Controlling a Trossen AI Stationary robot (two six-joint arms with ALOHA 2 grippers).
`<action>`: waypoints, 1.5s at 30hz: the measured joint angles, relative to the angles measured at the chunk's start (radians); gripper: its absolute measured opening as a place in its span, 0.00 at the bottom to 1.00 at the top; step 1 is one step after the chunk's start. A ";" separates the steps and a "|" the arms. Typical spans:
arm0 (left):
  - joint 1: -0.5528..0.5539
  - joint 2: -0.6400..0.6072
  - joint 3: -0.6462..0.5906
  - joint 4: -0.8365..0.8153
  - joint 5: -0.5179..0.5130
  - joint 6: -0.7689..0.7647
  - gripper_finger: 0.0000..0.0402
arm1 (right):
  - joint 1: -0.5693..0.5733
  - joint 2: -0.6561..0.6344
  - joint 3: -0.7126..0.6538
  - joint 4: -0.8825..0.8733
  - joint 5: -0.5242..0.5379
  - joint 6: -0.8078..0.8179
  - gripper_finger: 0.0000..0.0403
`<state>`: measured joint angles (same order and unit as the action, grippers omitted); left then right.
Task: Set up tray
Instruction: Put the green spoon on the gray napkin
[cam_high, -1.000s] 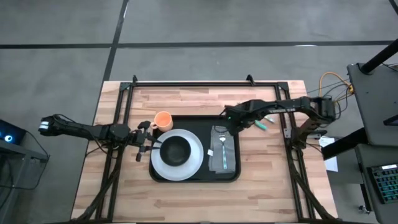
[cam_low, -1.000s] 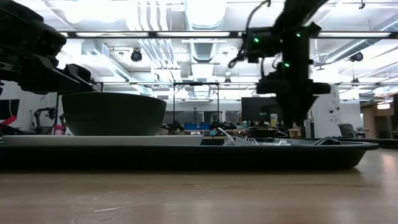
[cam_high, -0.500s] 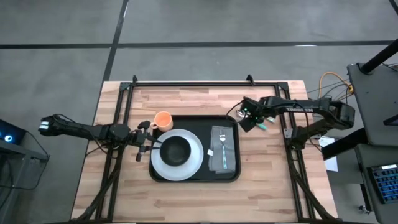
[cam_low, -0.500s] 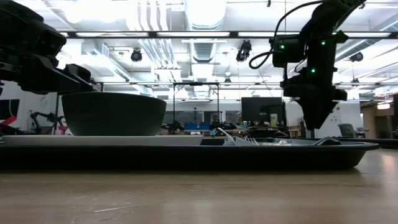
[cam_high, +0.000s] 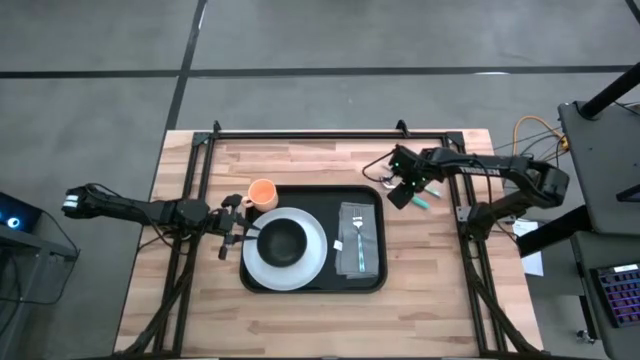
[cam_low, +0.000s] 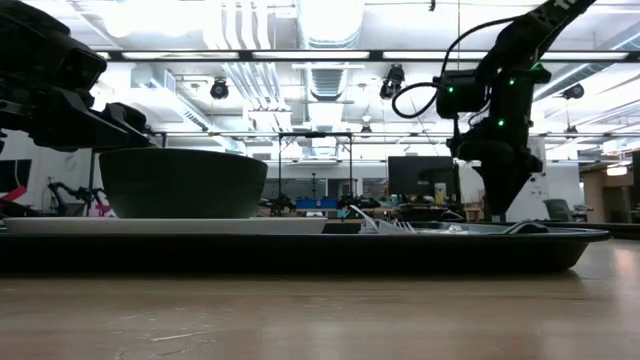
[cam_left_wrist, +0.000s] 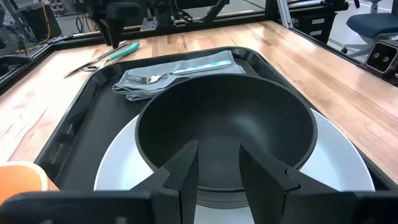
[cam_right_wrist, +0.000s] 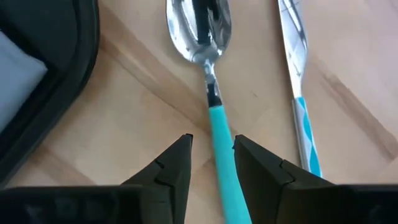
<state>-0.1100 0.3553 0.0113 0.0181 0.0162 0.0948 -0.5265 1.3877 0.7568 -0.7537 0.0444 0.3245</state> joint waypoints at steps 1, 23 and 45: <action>0.000 0.000 0.000 0.000 0.000 0.000 0.24 | -0.008 0.005 0.000 0.007 -0.002 -0.014 0.27; 0.000 0.000 0.000 0.000 0.000 0.000 0.24 | -0.083 0.207 -0.017 0.055 -0.090 -0.116 0.14; 0.000 0.000 0.000 0.000 0.000 0.000 0.24 | -0.063 0.122 -0.014 0.051 -0.112 0.162 0.09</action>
<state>-0.1101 0.3553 0.0113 0.0181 0.0161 0.0948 -0.5894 1.5097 0.7431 -0.7029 -0.0673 0.4862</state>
